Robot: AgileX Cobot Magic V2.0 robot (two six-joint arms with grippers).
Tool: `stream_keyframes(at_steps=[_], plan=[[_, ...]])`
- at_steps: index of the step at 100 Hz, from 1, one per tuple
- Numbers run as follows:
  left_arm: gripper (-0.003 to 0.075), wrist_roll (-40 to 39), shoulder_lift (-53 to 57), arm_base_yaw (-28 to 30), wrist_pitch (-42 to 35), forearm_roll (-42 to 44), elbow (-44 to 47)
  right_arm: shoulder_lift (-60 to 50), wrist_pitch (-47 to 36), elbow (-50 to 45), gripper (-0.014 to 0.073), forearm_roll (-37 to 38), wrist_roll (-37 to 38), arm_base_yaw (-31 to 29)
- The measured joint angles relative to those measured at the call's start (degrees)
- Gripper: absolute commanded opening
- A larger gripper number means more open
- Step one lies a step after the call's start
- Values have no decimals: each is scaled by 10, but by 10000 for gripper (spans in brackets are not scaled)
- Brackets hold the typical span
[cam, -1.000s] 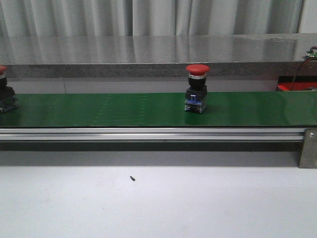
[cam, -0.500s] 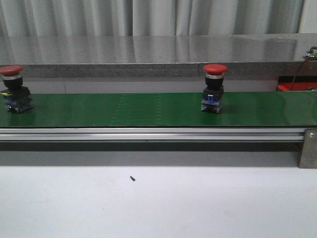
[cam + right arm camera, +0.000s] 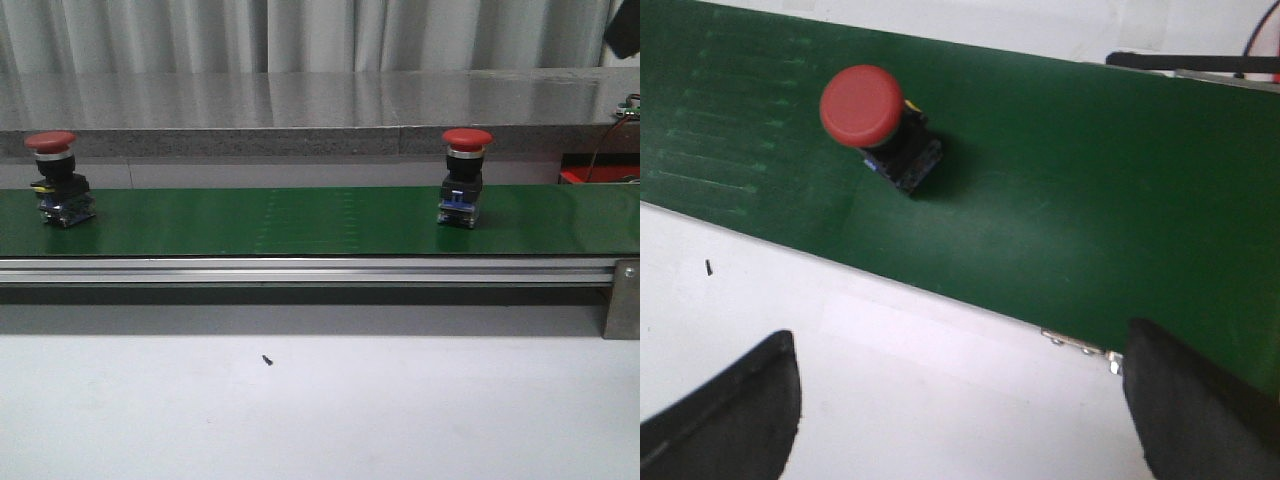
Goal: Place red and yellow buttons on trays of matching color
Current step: 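Lower the right gripper onto the first red button on the belt and grasp it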
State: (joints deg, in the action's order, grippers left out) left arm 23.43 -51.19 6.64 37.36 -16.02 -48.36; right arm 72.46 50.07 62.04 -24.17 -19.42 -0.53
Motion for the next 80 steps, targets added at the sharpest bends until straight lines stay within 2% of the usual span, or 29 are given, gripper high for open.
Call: stream_keyframes(at_steps=[34,61,68,80], plan=[[-20,0,0,0,0,0,1,156,-11,100,645,26,0,72],[-20,0,0,0,0,-2,1,240,-19,161,640,45,0,74],[-20,0,0,0,0,-2,1,257,-23,165,588,55,0,74],[-20,0,0,0,0,-3,1,280,-23,167,388,61,0,74]])
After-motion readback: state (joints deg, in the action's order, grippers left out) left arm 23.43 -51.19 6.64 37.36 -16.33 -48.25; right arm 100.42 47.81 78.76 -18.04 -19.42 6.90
